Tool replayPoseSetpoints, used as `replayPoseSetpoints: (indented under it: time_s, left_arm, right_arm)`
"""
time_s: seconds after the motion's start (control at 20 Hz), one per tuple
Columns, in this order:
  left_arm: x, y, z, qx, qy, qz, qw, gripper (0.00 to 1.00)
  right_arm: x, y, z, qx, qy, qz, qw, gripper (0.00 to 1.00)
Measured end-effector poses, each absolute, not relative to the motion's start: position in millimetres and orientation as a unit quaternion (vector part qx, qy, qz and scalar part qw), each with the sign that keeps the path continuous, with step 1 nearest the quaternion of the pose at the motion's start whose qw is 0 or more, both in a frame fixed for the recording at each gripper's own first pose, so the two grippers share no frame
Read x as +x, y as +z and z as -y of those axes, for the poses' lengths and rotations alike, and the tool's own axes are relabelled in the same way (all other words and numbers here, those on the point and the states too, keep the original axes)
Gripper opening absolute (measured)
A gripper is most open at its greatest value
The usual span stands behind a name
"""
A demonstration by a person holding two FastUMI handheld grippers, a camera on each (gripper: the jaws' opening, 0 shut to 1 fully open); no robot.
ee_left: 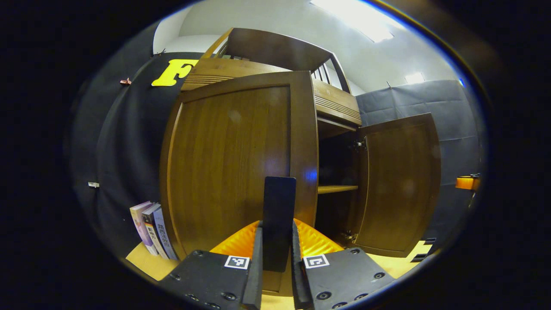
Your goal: Open the right door of the double-door shoe cabinet with the right hand, and open the left door with the left hand.
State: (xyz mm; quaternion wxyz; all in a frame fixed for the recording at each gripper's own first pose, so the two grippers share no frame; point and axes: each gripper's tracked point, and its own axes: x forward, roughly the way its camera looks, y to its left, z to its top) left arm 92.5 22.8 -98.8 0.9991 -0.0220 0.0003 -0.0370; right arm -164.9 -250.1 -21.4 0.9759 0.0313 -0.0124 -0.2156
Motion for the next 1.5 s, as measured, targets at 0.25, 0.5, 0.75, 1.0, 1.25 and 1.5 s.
replayPoseSetpoints:
  time_s: [0.25,0.5,0.75,1.0,1.25,1.5]
  left_arm:
    - [68,-96,-35,-0.018,-0.024,-0.004,1.000,0.31]
    - [45,-94,-48,-0.016,-0.024,-0.006,1.000,0.32]
    - [22,-90,-65,-0.012,-0.005,-0.005,1.000,0.31]
    - [-1,-86,-87,0.012,0.035,-0.009,0.999,0.30]
    - [-19,-82,-111,0.011,0.072,-0.012,0.997,0.25]
    - [-40,-77,-140,0.011,0.120,-0.011,0.993,0.25]
  right_arm:
    - [-151,-19,224,0.025,-0.181,0.013,0.983,0.95]
    - [-131,-27,200,0.016,-0.151,0.006,0.988,0.96]
    - [-116,-32,179,0.011,-0.123,-0.004,0.992,0.95]
    - [-106,-30,163,0.003,-0.105,-0.003,0.995,0.95]
    - [-101,-28,145,0.001,-0.085,0.001,0.996,0.95]
    - [-92,-22,128,-0.002,-0.067,0.014,0.998,0.96]
